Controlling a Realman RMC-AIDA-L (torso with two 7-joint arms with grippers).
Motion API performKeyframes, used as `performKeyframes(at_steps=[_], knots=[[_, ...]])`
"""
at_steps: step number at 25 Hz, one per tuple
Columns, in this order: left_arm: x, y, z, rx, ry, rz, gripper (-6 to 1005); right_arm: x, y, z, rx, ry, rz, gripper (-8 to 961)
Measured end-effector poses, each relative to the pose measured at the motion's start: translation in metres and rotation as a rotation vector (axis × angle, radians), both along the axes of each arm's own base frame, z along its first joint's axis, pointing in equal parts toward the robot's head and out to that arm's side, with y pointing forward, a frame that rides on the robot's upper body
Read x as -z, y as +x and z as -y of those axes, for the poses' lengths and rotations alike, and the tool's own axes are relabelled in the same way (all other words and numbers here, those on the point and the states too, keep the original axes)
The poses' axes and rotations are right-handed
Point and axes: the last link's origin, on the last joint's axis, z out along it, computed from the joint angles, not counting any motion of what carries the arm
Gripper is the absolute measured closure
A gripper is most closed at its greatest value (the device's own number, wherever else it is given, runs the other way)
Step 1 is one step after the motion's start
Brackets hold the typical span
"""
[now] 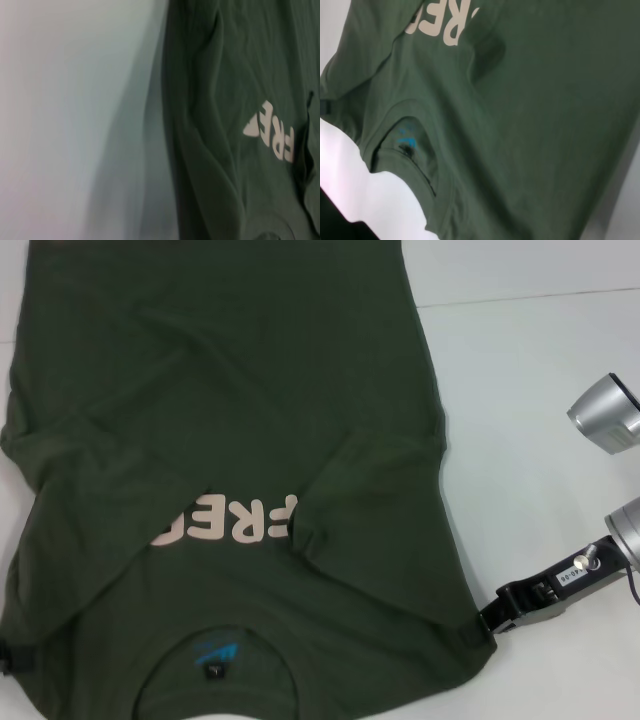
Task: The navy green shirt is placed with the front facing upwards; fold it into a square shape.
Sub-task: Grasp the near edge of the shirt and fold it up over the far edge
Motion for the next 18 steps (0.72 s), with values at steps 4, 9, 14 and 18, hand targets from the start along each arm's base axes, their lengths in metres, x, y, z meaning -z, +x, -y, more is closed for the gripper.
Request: performKeyframes(at_steps=[4, 9, 14, 18], knots=[[-0.002, 0.003, 0.010, 0.023, -0.054, 0.030, 972, -0.006, -0.001, 0.004, -0.006, -0.036, -0.005, 933], [-0.003, 0.004, 0.021, 0.024, -0.127, 0.042, 972, -0.016, -0.002, 0.011, -0.019, -0.080, 0.011, 933], [-0.001, 0.004, 0.032, 0.016, -0.206, 0.038, 972, -0.021, 0.001, 0.021, -0.010, -0.114, 0.024, 933], [-0.002, 0.002, 0.035, 0.012, -0.210, 0.033, 972, -0.023, 0.001, 0.024, -0.007, -0.104, 0.017, 933]])
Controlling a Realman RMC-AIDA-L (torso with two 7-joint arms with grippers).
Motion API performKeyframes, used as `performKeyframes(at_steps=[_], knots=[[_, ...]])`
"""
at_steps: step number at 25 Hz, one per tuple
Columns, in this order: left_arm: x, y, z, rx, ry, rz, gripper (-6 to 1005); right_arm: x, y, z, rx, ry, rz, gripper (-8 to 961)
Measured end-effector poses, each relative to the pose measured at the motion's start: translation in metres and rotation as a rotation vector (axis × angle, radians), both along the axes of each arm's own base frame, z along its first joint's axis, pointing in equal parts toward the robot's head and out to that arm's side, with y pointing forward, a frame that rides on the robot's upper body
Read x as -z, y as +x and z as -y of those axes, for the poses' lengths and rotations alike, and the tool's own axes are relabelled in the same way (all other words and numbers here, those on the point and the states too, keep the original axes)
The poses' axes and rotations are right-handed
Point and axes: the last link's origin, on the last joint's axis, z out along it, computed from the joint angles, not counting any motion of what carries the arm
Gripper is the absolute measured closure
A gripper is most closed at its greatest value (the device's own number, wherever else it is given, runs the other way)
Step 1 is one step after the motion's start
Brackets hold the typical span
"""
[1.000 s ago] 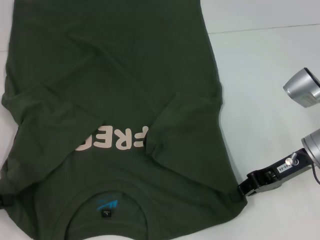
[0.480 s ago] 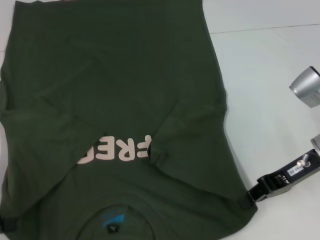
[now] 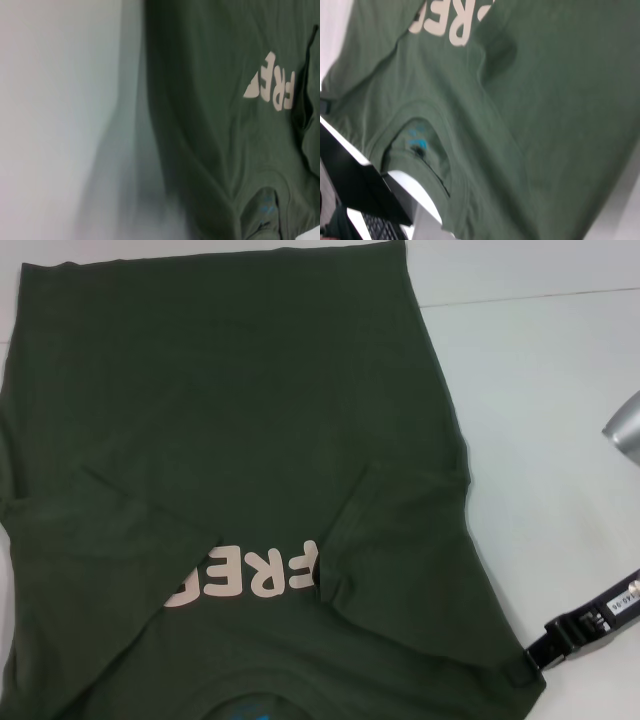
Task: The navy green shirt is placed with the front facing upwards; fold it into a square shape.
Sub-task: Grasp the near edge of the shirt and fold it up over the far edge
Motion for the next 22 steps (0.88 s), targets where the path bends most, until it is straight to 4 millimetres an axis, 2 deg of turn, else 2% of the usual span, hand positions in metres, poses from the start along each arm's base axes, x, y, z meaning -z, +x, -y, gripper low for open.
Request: performKeyframes(at_steps=[4, 12, 14, 22], knots=[[-0.004, 0.004, -0.008, 0.043, 0.032, 0.014, 972, -0.007, -0.002, -0.006, -0.004, 0.045, -0.031, 933], [-0.030, 0.009, -0.037, 0.081, 0.181, 0.008, 971, -0.042, -0.014, -0.035, -0.049, 0.230, -0.078, 933], [-0.031, 0.012, -0.048, 0.089, 0.218, 0.003, 971, -0.042, -0.020, -0.049, -0.067, 0.290, -0.080, 933], [-0.018, 0.029, -0.092, 0.130, 0.336, 0.019, 972, -0.038, -0.035, -0.079, -0.094, 0.419, -0.115, 933]])
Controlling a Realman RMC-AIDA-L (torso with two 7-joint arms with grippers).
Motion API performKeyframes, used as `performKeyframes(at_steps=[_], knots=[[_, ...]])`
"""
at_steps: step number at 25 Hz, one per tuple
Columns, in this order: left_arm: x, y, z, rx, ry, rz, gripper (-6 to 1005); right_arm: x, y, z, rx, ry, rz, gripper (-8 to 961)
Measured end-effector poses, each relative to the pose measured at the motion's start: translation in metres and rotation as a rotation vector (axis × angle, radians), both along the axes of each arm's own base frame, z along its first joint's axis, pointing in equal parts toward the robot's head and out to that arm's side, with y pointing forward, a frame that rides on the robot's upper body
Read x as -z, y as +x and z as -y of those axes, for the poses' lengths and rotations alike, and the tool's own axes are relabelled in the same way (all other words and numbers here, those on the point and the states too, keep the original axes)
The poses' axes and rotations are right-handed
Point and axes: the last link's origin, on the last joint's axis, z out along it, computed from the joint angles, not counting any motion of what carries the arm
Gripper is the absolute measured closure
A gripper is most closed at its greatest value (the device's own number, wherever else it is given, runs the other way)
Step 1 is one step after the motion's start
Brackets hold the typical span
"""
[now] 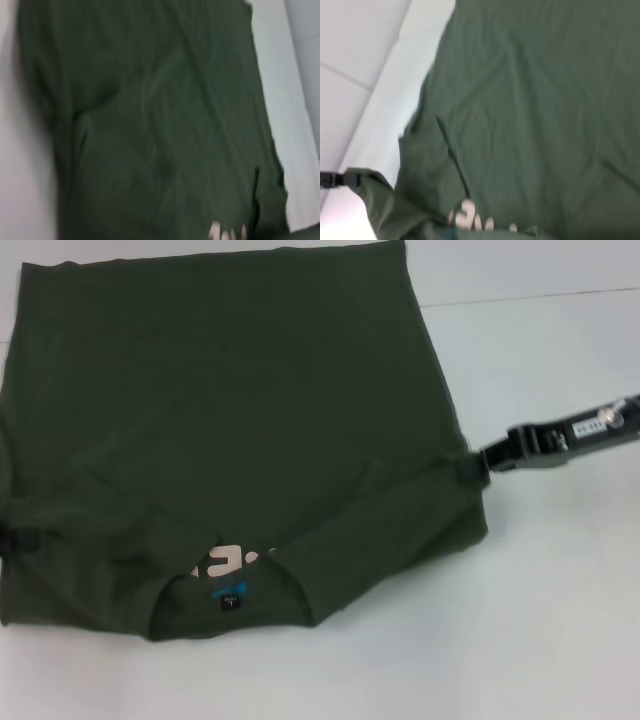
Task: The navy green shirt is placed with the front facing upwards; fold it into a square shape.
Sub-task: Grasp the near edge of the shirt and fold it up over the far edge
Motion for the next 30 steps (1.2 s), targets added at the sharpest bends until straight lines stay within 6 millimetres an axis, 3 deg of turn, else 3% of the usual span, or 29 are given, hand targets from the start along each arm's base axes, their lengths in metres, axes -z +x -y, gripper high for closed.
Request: performKeyframes(at_steps=[5, 16, 30], knots=[[0.008, 0.011, -0.024, 0.026, 0.065, 0.013, 971, -0.002, -0.005, -0.015, 0.007, 0.083, -0.023, 933], [0.005, 0.027, -0.066, 0.040, 0.214, -0.025, 971, -0.020, -0.006, -0.038, 0.029, 0.282, -0.074, 932], [0.023, 0.038, -0.098, 0.040, 0.368, -0.078, 972, -0.002, -0.002, -0.058, 0.032, 0.465, -0.050, 932]])
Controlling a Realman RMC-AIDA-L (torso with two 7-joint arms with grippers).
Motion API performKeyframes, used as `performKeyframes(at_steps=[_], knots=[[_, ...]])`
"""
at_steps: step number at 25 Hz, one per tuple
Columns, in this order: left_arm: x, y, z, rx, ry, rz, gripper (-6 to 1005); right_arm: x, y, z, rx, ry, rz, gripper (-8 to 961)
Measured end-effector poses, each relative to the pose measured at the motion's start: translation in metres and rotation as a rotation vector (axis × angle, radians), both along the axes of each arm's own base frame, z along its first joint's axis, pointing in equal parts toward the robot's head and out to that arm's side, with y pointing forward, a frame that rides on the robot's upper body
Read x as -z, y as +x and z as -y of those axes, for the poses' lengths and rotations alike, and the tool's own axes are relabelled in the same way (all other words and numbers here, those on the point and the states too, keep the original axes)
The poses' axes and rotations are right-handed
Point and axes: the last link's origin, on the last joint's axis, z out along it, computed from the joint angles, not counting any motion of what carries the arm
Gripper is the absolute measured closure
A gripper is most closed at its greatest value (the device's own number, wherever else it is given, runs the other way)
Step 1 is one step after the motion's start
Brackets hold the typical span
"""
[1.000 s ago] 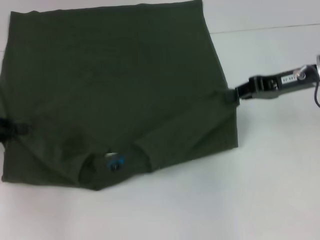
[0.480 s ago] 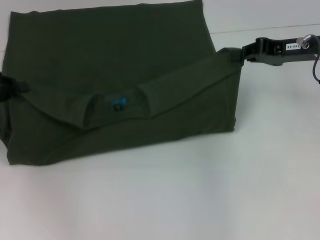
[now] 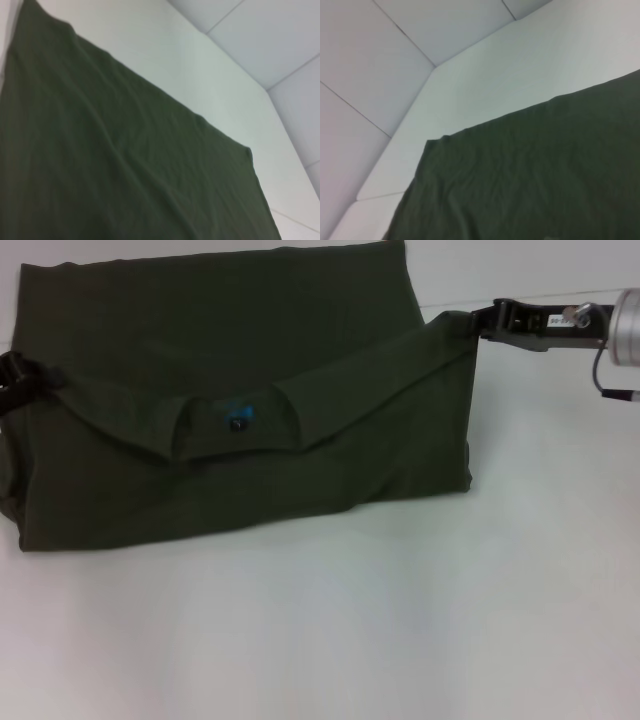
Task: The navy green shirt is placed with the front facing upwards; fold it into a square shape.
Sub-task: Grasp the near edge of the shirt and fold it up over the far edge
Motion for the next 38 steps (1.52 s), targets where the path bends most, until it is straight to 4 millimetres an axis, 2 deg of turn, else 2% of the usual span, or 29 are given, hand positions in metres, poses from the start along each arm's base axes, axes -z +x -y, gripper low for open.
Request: performKeyframes(at_steps=[4, 10, 16, 21, 28, 38], knots=[[0.001, 0.000, -0.005, 0.001, 0.030, -0.025, 972, 0.009, 0.003, -0.004, 0.007, 0.005, 0.044, 932], [0.000, -0.003, -0.011, -0.018, 0.078, -0.043, 972, 0.010, 0.008, -0.010, 0.008, 0.060, 0.104, 932], [0.009, 0.003, -0.020, -0.008, 0.095, -0.076, 972, 0.022, 0.008, -0.020, -0.004, 0.112, 0.171, 932], [0.013, 0.006, -0.026, -0.009, 0.116, -0.081, 972, 0.029, 0.004, -0.031, -0.003, 0.138, 0.230, 932], [0.009, 0.011, -0.035, -0.005, 0.150, -0.101, 970, 0.035, -0.011, -0.045, -0.034, 0.166, 0.301, 932], [0.008, 0.006, -0.037, -0.051, 0.179, -0.089, 959, 0.040, -0.012, -0.046, -0.052, 0.151, 0.354, 932]])
